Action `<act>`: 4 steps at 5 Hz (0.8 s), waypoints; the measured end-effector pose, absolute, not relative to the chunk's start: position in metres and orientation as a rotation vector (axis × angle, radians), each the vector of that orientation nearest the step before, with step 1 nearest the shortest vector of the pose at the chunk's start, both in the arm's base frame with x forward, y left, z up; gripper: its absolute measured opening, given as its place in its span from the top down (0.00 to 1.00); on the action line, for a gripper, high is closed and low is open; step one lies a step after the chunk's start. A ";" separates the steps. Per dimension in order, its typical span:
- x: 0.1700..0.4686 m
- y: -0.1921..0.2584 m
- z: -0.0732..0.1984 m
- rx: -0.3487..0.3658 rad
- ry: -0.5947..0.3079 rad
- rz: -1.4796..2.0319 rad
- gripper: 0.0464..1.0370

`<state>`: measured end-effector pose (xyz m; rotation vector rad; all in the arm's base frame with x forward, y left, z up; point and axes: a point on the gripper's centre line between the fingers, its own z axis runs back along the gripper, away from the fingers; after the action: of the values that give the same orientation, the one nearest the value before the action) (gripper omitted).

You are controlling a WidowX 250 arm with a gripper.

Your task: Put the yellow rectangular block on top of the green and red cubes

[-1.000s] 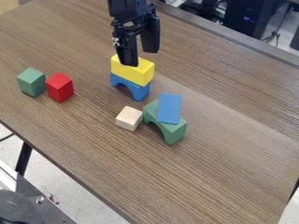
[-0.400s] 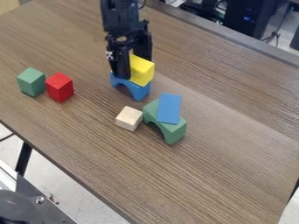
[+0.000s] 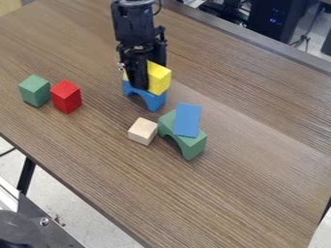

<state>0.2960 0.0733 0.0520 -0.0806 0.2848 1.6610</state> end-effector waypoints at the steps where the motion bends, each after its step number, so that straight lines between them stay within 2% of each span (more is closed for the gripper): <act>1: 0.290 0.074 0.067 -0.094 0.234 1.641 0.44; 2: 0.285 0.078 0.098 -0.095 0.144 1.596 0.44; 4: 0.268 0.110 0.134 -0.157 0.020 1.575 0.44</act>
<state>0.2677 0.1099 0.1340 -0.1575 0.0203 1.5745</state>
